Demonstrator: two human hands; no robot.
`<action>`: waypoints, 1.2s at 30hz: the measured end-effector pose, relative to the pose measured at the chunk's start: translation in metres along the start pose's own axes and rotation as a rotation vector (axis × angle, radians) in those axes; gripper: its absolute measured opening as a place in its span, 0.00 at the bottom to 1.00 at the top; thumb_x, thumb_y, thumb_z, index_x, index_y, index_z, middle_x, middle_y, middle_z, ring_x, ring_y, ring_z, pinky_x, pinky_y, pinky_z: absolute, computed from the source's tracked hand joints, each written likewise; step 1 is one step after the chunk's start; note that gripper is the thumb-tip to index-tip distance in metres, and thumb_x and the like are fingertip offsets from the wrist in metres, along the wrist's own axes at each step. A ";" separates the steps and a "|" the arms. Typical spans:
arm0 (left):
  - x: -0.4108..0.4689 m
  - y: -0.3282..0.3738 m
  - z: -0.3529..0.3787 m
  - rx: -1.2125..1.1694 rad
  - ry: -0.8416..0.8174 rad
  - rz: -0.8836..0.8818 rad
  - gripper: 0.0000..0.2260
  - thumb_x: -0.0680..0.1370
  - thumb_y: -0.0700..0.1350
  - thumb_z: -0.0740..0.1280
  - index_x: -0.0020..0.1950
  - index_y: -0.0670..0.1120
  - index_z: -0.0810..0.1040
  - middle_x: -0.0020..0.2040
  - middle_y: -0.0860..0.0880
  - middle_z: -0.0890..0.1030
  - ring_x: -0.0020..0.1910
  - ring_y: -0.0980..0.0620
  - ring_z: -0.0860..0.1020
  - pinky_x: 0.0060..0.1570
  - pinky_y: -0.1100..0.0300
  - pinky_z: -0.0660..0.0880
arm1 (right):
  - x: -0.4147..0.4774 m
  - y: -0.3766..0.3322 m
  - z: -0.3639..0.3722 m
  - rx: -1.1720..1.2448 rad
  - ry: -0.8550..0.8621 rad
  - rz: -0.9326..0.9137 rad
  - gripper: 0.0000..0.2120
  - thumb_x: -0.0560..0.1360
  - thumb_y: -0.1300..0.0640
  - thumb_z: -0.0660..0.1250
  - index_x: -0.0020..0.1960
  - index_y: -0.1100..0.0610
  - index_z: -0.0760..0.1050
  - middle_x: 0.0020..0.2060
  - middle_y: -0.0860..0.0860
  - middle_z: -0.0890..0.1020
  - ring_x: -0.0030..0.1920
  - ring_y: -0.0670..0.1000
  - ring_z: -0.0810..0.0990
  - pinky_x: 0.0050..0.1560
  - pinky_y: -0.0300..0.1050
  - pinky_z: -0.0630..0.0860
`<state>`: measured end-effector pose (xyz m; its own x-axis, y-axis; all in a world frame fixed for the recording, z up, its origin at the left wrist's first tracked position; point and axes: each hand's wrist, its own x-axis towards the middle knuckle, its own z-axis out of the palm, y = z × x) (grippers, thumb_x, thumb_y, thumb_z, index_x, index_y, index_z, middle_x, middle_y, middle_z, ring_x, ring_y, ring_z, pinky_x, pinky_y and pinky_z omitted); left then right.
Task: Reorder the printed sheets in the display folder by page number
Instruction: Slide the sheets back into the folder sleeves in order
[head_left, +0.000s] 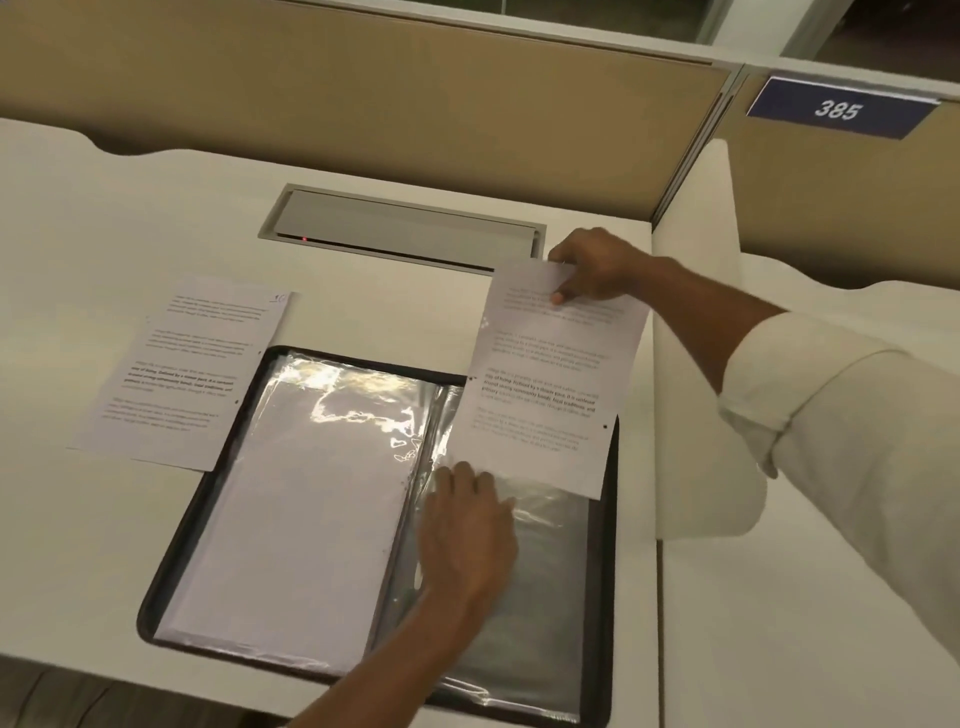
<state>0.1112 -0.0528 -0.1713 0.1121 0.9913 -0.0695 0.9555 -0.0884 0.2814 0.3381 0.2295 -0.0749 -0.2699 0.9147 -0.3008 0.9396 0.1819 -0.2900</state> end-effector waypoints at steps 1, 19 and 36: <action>0.002 0.009 0.006 -0.005 0.006 0.029 0.17 0.79 0.58 0.71 0.56 0.44 0.84 0.57 0.45 0.82 0.59 0.43 0.78 0.54 0.48 0.80 | 0.003 0.007 -0.006 0.007 0.033 0.002 0.13 0.72 0.53 0.81 0.52 0.57 0.83 0.44 0.52 0.78 0.49 0.59 0.77 0.45 0.46 0.66; 0.055 0.097 0.039 0.071 -0.340 -0.100 0.42 0.83 0.66 0.55 0.85 0.39 0.47 0.85 0.33 0.41 0.83 0.30 0.38 0.78 0.27 0.43 | 0.027 0.075 -0.070 0.077 0.005 0.017 0.13 0.72 0.52 0.82 0.53 0.55 0.85 0.45 0.53 0.87 0.47 0.56 0.86 0.49 0.55 0.83; 0.061 0.080 -0.001 -0.365 -0.119 -0.359 0.18 0.81 0.67 0.63 0.41 0.55 0.70 0.41 0.56 0.77 0.41 0.57 0.75 0.41 0.63 0.70 | 0.044 0.110 -0.110 0.013 -0.128 0.097 0.09 0.73 0.49 0.80 0.51 0.48 0.85 0.42 0.46 0.87 0.43 0.51 0.85 0.43 0.44 0.77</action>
<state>0.1944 0.0008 -0.1520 -0.1541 0.9329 -0.3254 0.7849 0.3156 0.5333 0.4522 0.3296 -0.0205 -0.2031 0.8743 -0.4408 0.9600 0.0893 -0.2653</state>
